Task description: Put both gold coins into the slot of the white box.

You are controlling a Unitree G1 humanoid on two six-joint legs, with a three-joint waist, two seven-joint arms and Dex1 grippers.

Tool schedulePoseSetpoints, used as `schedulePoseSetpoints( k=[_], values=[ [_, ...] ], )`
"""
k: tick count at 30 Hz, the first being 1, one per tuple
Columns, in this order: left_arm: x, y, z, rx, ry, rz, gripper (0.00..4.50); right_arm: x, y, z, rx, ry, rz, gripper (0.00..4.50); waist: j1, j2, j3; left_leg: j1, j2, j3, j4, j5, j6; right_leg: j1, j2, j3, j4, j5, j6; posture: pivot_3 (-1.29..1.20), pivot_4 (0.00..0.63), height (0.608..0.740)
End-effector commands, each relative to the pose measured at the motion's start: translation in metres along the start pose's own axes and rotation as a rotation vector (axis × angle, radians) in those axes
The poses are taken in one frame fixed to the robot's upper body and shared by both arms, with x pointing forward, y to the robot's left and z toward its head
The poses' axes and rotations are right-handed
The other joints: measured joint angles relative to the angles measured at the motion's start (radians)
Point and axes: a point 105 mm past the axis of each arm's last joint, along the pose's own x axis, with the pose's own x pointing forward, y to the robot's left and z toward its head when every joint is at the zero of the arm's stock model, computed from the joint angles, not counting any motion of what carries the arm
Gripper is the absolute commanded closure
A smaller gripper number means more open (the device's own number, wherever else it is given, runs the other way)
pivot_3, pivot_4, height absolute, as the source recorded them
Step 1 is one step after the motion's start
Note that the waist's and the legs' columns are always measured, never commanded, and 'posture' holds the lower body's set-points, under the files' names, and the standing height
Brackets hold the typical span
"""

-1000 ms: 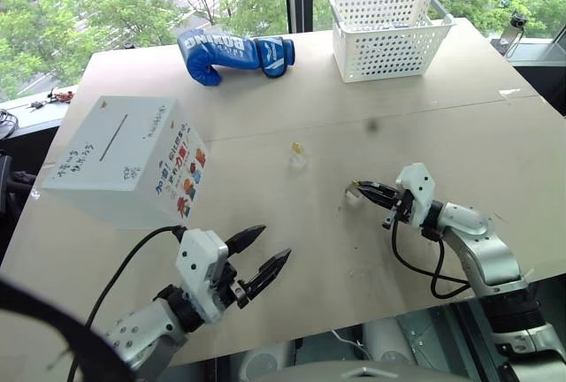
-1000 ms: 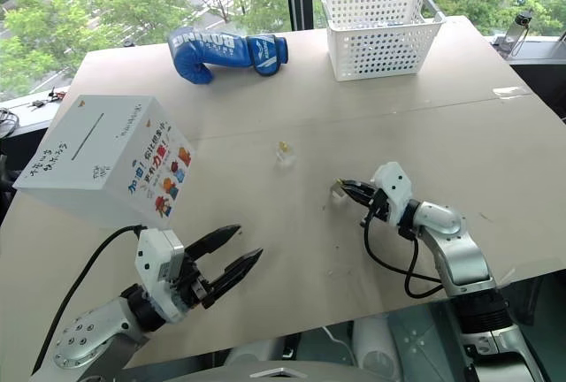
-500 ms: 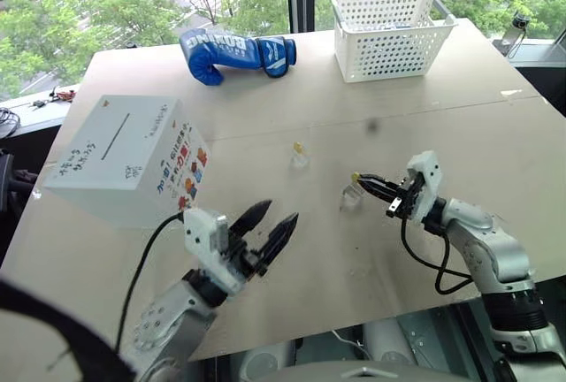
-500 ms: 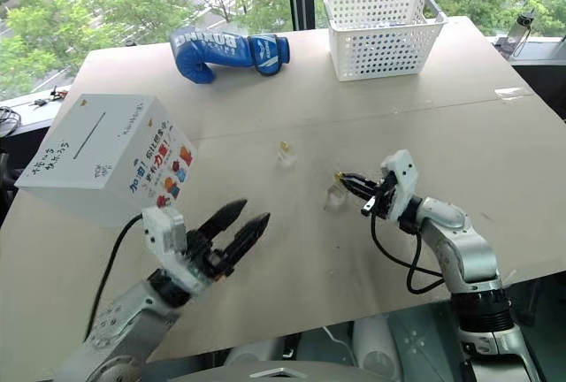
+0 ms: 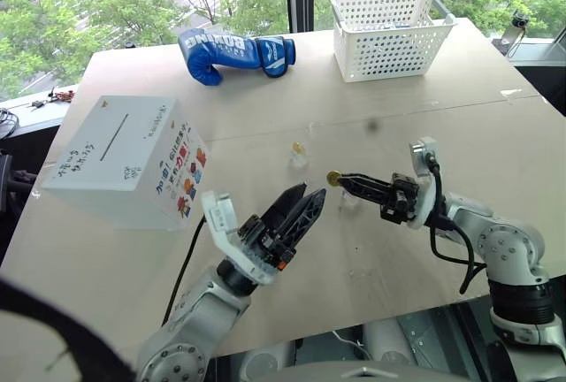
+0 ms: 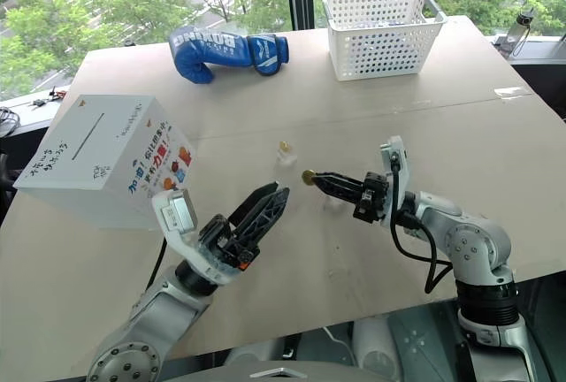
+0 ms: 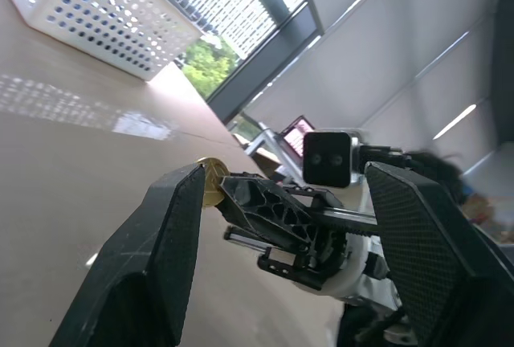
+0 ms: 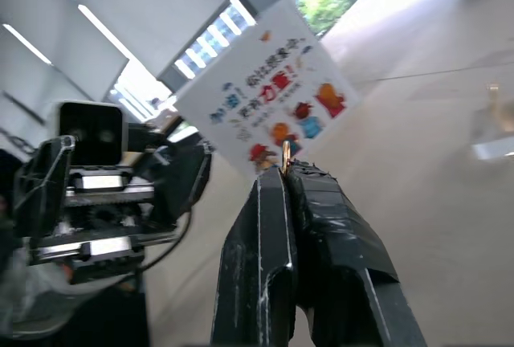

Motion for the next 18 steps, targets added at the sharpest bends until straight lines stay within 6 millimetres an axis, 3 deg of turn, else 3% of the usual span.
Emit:
schedulePoseSetpoints(
  k=[1, 12, 15, 18],
  values=[
    [-0.001, -0.008, 0.005, -0.051, -0.026, -0.064, 1.29, 0.002, 0.028, 0.009, 0.001, 0.003, 0.139, 4.47, 0.0, 0.0, 0.0, 0.0, 0.0, 0.0, 0.0, 0.0, 0.0, 0.0, 0.0, 0.0, 0.0, 0.0, 0.0, 0.0, 0.15, 0.721],
    [-0.001, -0.01, 0.0, -0.065, 0.037, -0.108, 1.29, 0.003, 0.045, 0.005, 0.063, 0.045, 0.25, 4.47, 0.0, 0.0, 0.0, 0.0, 0.0, 0.0, 0.0, 0.0, 0.0, 0.0, 0.0, 0.0, 0.0, 0.0, 0.0, 0.0, 0.15, 0.721],
    [-0.001, -0.01, -0.002, -0.068, 0.054, -0.117, 2.06, 0.006, 0.047, 0.004, 0.067, 0.064, 0.267, 4.5, 0.0, 0.0, 0.0, 0.0, 0.0, 0.0, 0.0, 0.0, 0.0, 0.0, 0.0, 0.0, 0.0, 0.0, 0.0, 0.0, 0.15, 0.721],
    [0.0, -0.01, -0.003, -0.071, 0.065, -0.125, 3.46, 0.008, 0.051, 0.003, 0.072, 0.078, 0.286, 4.5, 0.0, 0.0, 0.0, 0.0, 0.0, 0.0, 0.0, 0.0, 0.0, 0.0, 0.0, 0.0, 0.0, 0.0, 0.0, 0.0, 0.15, 0.721]
  ],
)
